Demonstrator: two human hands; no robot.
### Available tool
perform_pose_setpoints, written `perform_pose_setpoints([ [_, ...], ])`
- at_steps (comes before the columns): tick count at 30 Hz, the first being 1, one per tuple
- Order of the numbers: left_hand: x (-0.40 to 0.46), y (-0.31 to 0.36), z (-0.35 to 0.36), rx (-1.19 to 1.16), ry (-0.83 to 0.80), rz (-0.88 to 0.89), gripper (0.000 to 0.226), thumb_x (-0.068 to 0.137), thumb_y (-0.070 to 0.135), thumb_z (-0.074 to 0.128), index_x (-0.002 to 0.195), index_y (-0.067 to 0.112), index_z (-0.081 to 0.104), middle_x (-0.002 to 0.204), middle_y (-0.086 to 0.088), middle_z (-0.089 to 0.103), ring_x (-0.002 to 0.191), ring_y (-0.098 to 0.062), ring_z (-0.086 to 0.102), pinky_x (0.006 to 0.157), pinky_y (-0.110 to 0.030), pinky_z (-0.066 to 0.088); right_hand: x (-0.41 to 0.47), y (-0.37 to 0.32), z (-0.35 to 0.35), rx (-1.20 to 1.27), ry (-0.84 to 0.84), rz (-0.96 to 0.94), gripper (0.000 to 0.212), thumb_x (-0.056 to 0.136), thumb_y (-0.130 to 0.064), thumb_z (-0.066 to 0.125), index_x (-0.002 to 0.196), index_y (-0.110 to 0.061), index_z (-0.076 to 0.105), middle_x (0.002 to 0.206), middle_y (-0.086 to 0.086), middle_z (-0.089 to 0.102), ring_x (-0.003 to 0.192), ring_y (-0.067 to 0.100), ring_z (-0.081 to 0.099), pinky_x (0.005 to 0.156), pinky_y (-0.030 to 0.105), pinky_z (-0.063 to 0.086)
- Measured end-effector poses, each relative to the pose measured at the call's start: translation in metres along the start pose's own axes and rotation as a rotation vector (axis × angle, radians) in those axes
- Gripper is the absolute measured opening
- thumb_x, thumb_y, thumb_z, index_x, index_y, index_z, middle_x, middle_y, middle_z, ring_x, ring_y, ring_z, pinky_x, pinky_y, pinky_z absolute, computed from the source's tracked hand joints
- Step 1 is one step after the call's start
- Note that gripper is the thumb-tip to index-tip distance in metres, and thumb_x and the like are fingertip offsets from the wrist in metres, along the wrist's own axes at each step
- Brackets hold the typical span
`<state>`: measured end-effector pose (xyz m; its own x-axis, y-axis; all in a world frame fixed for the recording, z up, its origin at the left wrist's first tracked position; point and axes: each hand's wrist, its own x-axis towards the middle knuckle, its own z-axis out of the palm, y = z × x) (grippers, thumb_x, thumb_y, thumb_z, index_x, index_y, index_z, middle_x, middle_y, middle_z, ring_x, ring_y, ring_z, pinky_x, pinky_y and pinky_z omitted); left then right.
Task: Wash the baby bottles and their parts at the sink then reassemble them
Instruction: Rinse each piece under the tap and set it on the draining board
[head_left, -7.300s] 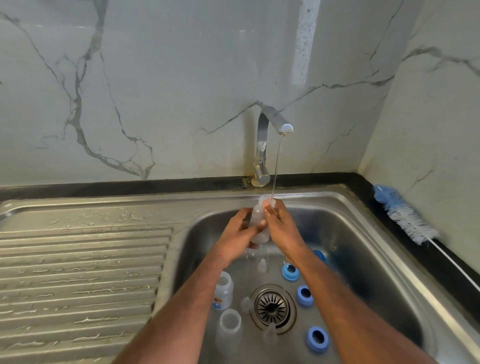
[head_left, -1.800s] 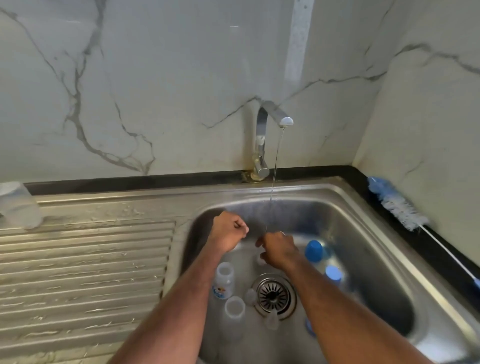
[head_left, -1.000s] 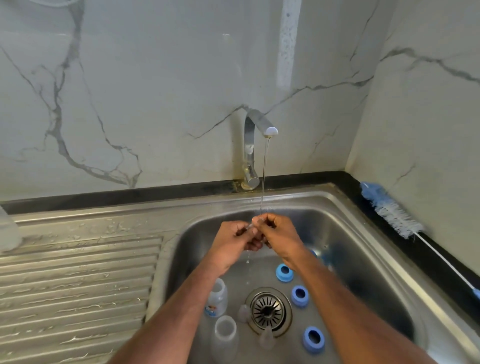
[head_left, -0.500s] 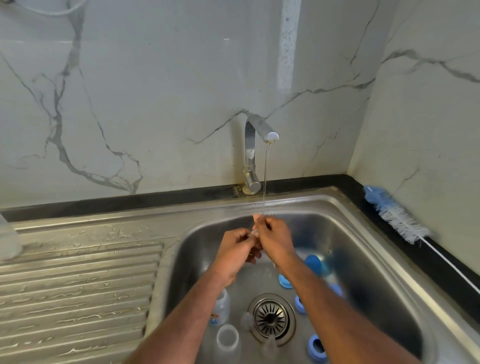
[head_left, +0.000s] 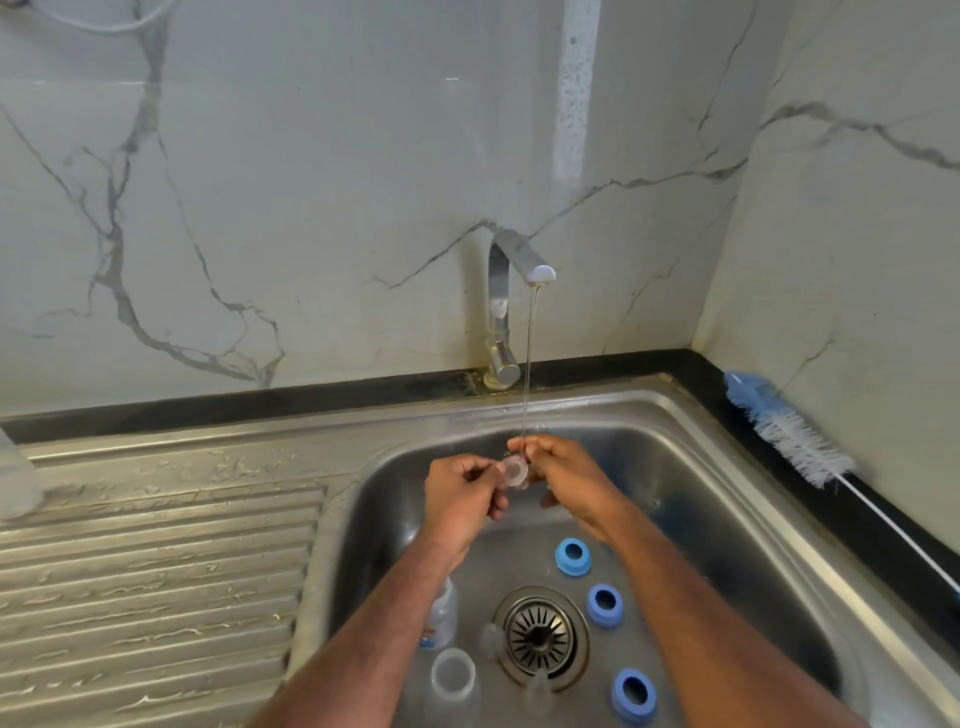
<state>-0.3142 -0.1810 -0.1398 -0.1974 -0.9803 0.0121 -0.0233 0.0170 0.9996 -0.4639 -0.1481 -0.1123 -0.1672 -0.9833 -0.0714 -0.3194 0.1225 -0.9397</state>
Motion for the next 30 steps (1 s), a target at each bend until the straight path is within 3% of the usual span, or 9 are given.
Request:
perform_pose_setpoints([
  [4, 0.001, 0.001, 0.0, 0.038, 0.021, -0.037, 0.01, 0.088, 0.015, 0.077, 0.083, 0.006, 0.077, 0.06, -0.009, 0.067, 0.05, -0.013, 0.057, 0.047, -0.024, 0.044, -0.001, 0.006, -0.002, -0.107, -0.21, -0.068, 0.045, 0.088, -0.004, 0.073, 0.126, -0.024, 0.063, 0.112, -0.009, 0.069, 0.105, 0.004, 0.064, 0.083, 0.021, 0.055],
  [6, 0.001, 0.0, 0.0, 0.046, 0.003, -0.051, 0.012, 0.089, 0.017, 0.076, 0.082, 0.008, 0.077, 0.065, -0.012, 0.07, 0.053, -0.015, 0.059, 0.047, -0.025, 0.043, 0.003, 0.015, 0.004, -0.22, -0.12, -0.081, 0.033, 0.085, -0.014, 0.078, 0.115, -0.025, 0.067, 0.105, -0.008, 0.071, 0.101, 0.005, 0.066, 0.095, 0.031, 0.056],
  [9, 0.001, 0.0, -0.001, 0.115, 0.049, -0.08, 0.021, 0.097, 0.018, 0.064, 0.081, 0.008, 0.074, 0.07, -0.007, 0.072, 0.055, -0.013, 0.061, 0.045, -0.022, 0.04, 0.007, 0.017, 0.005, -0.327, 0.038, -0.05, 0.027, 0.088, -0.017, 0.076, 0.112, -0.025, 0.068, 0.105, -0.006, 0.071, 0.101, 0.009, 0.065, 0.099, 0.037, 0.055],
  [13, 0.003, 0.002, -0.002, 0.197, 0.085, -0.08, 0.018, 0.095, 0.015, 0.064, 0.082, 0.007, 0.073, 0.073, -0.01, 0.072, 0.057, -0.012, 0.061, 0.042, -0.013, 0.037, 0.004, 0.018, 0.008, -0.432, -0.145, 0.064, 0.038, 0.083, -0.015, 0.081, 0.118, -0.018, 0.068, 0.113, -0.002, 0.071, 0.107, 0.014, 0.065, 0.102, 0.038, 0.052],
  [16, 0.001, 0.002, -0.002, 0.232, 0.056, -0.072, 0.016, 0.095, 0.012, 0.064, 0.084, 0.007, 0.074, 0.079, -0.011, 0.074, 0.06, -0.013, 0.063, 0.042, -0.012, 0.038, 0.006, 0.021, 0.01, -0.462, -0.08, 0.061, 0.026, 0.086, -0.016, 0.078, 0.111, -0.018, 0.071, 0.106, -0.003, 0.072, 0.098, 0.012, 0.068, 0.095, 0.036, 0.055],
  [18, 0.0, 0.002, -0.002, 0.254, 0.041, -0.063, 0.015, 0.095, 0.011, 0.064, 0.084, 0.009, 0.074, 0.079, -0.01, 0.074, 0.06, -0.012, 0.063, 0.043, -0.011, 0.038, 0.006, 0.02, 0.012, -0.483, -0.101, 0.082, 0.032, 0.086, -0.017, 0.078, 0.117, -0.017, 0.069, 0.113, -0.003, 0.071, 0.099, 0.011, 0.066, 0.094, 0.032, 0.054],
  [21, 0.001, 0.0, -0.003, 0.291, -0.003, -0.087, 0.013, 0.094, 0.008, 0.064, 0.087, 0.01, 0.074, 0.082, -0.008, 0.074, 0.06, -0.011, 0.063, 0.043, -0.012, 0.039, 0.008, 0.024, 0.013, -0.531, -0.094, 0.123, 0.026, 0.087, -0.021, 0.077, 0.113, -0.017, 0.071, 0.107, 0.001, 0.073, 0.095, 0.012, 0.068, 0.096, 0.038, 0.055],
  [24, 0.001, -0.005, -0.003, 0.355, -0.071, -0.131, 0.01, 0.094, 0.01, 0.064, 0.092, 0.015, 0.072, 0.087, -0.003, 0.074, 0.064, -0.013, 0.068, 0.04, -0.018, 0.042, 0.009, 0.023, 0.01, -0.421, -0.013, 0.154, 0.009, 0.094, -0.023, 0.069, 0.096, -0.016, 0.072, 0.095, 0.006, 0.074, 0.085, 0.015, 0.069, 0.082, 0.034, 0.058],
  [30, -0.003, 0.001, 0.0, 0.268, -0.123, 0.024, 0.013, 0.085, 0.012, 0.077, 0.098, 0.014, 0.075, 0.084, -0.005, 0.076, 0.072, -0.021, 0.075, 0.051, -0.026, 0.055, 0.0, 0.011, 0.016, 0.067, 0.027, 0.335, 0.041, 0.105, -0.037, 0.052, 0.091, -0.004, 0.072, 0.084, 0.014, 0.078, 0.066, 0.018, 0.069, 0.059, 0.029, 0.055],
])
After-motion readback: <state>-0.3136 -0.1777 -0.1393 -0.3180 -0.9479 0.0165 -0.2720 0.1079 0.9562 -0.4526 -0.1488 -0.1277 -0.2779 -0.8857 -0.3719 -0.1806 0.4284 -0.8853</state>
